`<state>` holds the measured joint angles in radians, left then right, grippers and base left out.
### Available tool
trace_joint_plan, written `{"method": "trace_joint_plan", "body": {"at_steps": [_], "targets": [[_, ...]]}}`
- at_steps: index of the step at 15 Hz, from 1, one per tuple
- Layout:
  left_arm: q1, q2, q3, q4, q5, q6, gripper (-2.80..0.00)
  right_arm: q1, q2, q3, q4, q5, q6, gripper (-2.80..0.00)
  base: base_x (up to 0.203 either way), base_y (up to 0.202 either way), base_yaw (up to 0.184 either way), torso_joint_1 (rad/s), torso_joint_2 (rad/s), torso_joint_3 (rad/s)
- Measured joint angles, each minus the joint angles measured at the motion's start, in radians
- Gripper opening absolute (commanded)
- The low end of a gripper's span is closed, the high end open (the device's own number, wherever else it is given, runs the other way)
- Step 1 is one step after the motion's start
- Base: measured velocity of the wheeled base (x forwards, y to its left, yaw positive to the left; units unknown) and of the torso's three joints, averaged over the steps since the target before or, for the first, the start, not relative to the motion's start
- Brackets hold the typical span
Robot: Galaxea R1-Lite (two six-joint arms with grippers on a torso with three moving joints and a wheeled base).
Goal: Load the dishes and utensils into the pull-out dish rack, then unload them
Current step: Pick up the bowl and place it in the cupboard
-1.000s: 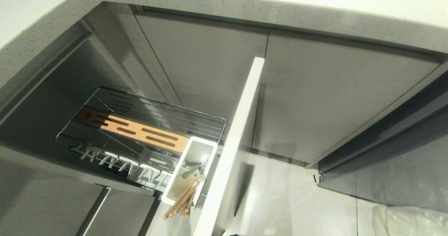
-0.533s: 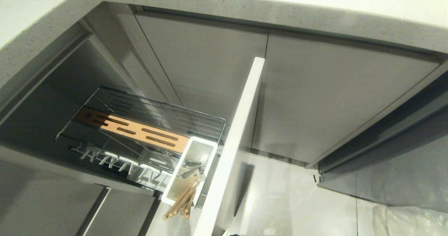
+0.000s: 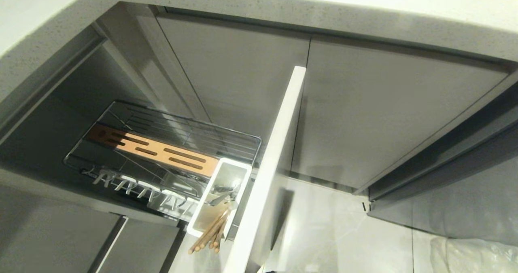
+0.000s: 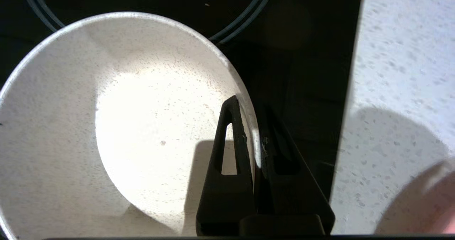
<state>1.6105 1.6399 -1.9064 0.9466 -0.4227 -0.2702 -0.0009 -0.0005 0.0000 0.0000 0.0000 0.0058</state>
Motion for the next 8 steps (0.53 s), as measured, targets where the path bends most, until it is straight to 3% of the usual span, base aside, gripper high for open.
{"method": "trace_joint_plan", "body": {"at_steps": [8], "targets": [[-0.022, -0.143, -0.006, 0.040, -0.060, 0.015, -2.80, 0.001, 0.000, 0.000, 0.000, 0.000, 0.000, -2.80, 0.000, 0.000, 0.000, 0.000, 0.00, 0.000]]}}
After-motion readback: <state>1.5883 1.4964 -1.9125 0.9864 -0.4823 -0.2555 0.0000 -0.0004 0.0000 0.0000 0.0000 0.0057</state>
